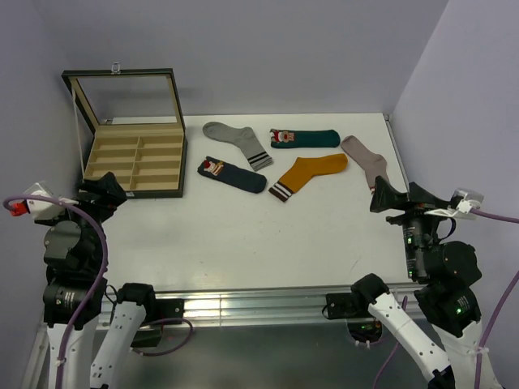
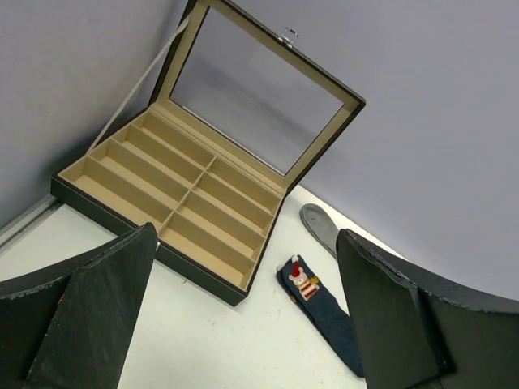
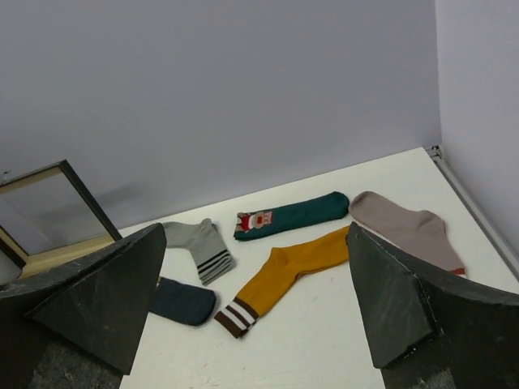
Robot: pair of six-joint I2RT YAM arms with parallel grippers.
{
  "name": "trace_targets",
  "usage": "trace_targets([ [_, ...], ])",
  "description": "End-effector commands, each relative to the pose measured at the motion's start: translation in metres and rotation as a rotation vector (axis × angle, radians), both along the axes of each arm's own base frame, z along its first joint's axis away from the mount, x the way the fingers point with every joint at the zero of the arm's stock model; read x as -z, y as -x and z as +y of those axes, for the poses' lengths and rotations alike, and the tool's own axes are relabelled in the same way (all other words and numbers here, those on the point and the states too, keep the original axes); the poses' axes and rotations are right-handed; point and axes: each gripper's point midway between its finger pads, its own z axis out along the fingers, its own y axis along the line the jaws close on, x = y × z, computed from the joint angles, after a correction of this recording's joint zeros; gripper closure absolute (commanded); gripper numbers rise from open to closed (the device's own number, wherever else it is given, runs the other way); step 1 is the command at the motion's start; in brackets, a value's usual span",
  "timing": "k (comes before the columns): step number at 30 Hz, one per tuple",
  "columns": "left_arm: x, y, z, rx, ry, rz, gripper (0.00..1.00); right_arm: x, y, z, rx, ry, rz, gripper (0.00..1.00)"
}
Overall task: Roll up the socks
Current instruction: Move the sock to the center of the board.
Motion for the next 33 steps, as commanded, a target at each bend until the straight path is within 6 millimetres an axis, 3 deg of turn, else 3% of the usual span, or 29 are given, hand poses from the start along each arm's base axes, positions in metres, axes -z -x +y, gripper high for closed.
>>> trace_targets([
  [1, 0.004, -0.012, -0.009, 0.041, 0.019, 0.005, 0.01, -0.001, -0.006, 0.010, -0.036, -0.014, -0.005, 0.00],
  [7, 0.014, -0.034, -0.023, 0.111, 0.020, 0.039, 0.00, 0.009, -0.024, 0.022, -0.047, -0.056, 0.007, 0.00],
  [10, 0.022, -0.048, -0.032, 0.150, 0.017, 0.073, 0.01, 0.011, -0.042, 0.045, -0.118, -0.043, 0.020, 0.00],
  [13, 0.032, -0.060, -0.040, 0.187, 0.011, 0.106, 0.00, 0.024, -0.070, 0.073, -0.181, -0.017, 0.088, 0.00],
  [15, 0.036, -0.066, -0.046, 0.221, -0.003, 0.116, 0.00, 0.046, -0.096, 0.094, -0.206, -0.018, 0.181, 0.00],
  [17, 0.039, -0.074, -0.061, 0.301, -0.023, 0.136, 0.00, 0.051, -0.112, 0.108, -0.231, -0.022, 0.224, 0.00],
  [18, 0.040, -0.077, -0.065, 0.324, -0.040, 0.149, 0.01, 0.069, -0.131, 0.120, -0.234, -0.003, 0.295, 0.00],
  [22, 0.055, -0.087, -0.080, 0.409, -0.060, 0.211, 0.01, 0.115, -0.174, 0.152, -0.268, 0.044, 0.455, 0.00],
  [24, 0.067, -0.090, -0.083, 0.433, -0.071, 0.240, 0.01, 0.125, -0.189, 0.163, -0.288, 0.066, 0.501, 0.02],
  [25, 0.072, -0.091, -0.085, 0.441, -0.076, 0.253, 0.01, 0.154, -0.202, 0.171, -0.297, 0.094, 0.580, 0.04],
  [29, 0.088, -0.093, -0.087, 0.453, -0.078, 0.283, 0.00, 0.207, -0.227, 0.178, -0.287, 0.142, 0.740, 0.15],
  [31, 0.090, -0.094, -0.087, 0.458, -0.081, 0.283, 0.01, 0.221, -0.238, 0.177, -0.290, 0.140, 0.781, 0.18],
  [32, 0.092, -0.094, -0.087, 0.457, -0.081, 0.287, 0.01, 0.246, -0.241, 0.181, -0.304, 0.147, 0.843, 0.21],
  [33, 0.092, -0.094, -0.087, 0.454, -0.083, 0.291, 0.01, 0.252, -0.244, 0.182, -0.310, 0.152, 0.866, 0.22],
])
